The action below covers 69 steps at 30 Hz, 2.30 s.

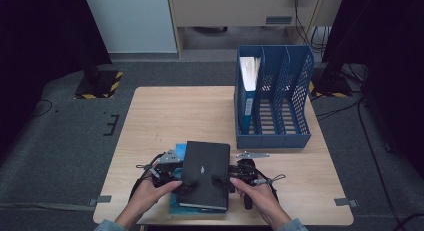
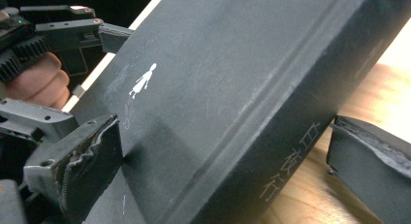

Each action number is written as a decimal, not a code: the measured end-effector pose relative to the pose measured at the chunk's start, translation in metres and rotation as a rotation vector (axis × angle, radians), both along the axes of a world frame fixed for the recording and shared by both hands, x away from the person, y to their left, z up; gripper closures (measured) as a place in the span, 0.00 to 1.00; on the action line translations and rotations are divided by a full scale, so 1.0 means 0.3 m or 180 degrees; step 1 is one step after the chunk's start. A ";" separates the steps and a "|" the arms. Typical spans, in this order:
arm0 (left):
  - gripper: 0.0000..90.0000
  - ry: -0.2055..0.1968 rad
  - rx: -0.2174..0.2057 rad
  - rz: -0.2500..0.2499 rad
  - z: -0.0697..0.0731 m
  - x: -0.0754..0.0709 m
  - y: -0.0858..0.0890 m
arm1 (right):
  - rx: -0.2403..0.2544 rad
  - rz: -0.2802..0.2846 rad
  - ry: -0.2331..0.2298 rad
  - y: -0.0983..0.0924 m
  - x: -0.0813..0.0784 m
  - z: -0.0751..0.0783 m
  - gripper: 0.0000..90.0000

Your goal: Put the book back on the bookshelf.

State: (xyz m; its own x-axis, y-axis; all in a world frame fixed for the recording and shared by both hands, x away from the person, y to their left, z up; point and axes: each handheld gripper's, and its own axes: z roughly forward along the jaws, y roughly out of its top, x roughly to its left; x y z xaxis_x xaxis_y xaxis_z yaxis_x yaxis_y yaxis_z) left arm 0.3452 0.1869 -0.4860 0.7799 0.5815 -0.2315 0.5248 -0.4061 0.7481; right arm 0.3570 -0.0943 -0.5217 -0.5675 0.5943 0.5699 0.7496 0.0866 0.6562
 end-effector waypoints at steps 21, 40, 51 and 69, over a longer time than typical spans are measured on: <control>0.05 -0.0013 -0.0086 -0.0038 0.024 0.006 0.029 | 0.0185 0.0026 0.0007 0.014 0.043 0.054 0.14; 0.20 -0.0345 -0.0270 0.0037 0.102 0.004 0.083 | -0.0418 0.0437 -0.0619 0.054 0.049 0.293 0.25; 0.23 -0.0281 -0.0396 0.0065 0.114 0.019 0.126 | -0.0539 0.0598 -0.0770 0.105 0.066 0.373 0.30; 0.23 -0.0315 -0.0368 0.0087 0.135 0.036 0.140 | -0.0609 0.0720 -0.0902 0.167 0.089 0.435 0.38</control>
State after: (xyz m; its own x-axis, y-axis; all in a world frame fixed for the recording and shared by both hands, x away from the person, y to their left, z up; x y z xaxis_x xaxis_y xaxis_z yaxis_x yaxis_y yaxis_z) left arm 0.3559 0.2289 -0.4456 0.7866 0.5767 -0.2208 0.4558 -0.3009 0.8377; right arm 0.3838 -0.0443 -0.3912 -0.8146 0.5166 0.2636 0.4896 0.3690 0.7900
